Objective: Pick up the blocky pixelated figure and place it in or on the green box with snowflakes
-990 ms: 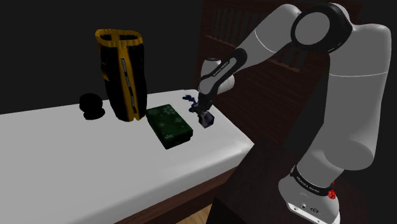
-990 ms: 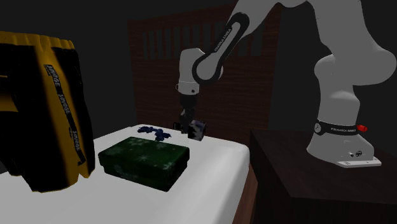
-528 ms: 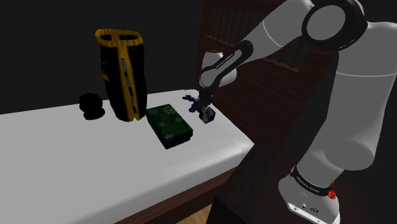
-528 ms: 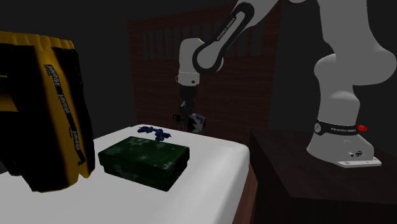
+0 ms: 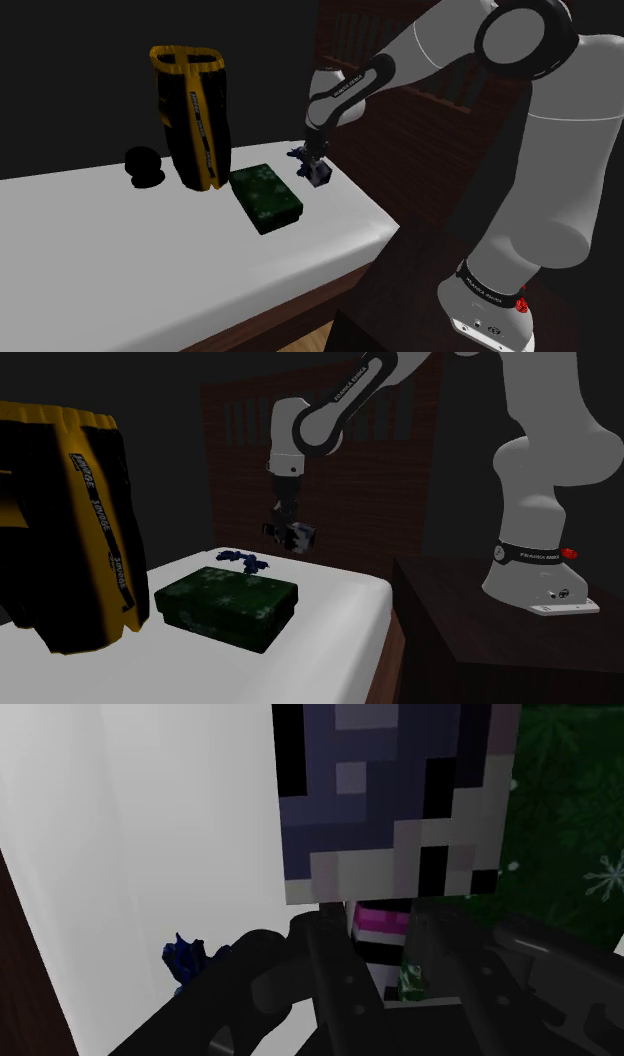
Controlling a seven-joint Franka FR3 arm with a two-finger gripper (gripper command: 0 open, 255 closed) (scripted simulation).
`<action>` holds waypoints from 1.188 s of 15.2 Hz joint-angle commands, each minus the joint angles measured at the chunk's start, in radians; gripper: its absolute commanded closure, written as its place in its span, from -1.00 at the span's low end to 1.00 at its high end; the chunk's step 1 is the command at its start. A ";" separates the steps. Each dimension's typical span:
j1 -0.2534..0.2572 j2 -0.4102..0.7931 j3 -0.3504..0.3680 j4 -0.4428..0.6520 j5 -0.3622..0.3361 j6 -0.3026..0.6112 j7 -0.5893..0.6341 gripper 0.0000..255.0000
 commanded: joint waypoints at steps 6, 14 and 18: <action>0.062 0.171 0.029 0.291 -0.004 -0.122 0.101 1.00; 0.105 0.382 0.046 0.626 -0.004 -0.248 0.170 1.00; 0.104 0.410 0.048 0.616 -0.003 -0.210 0.170 1.00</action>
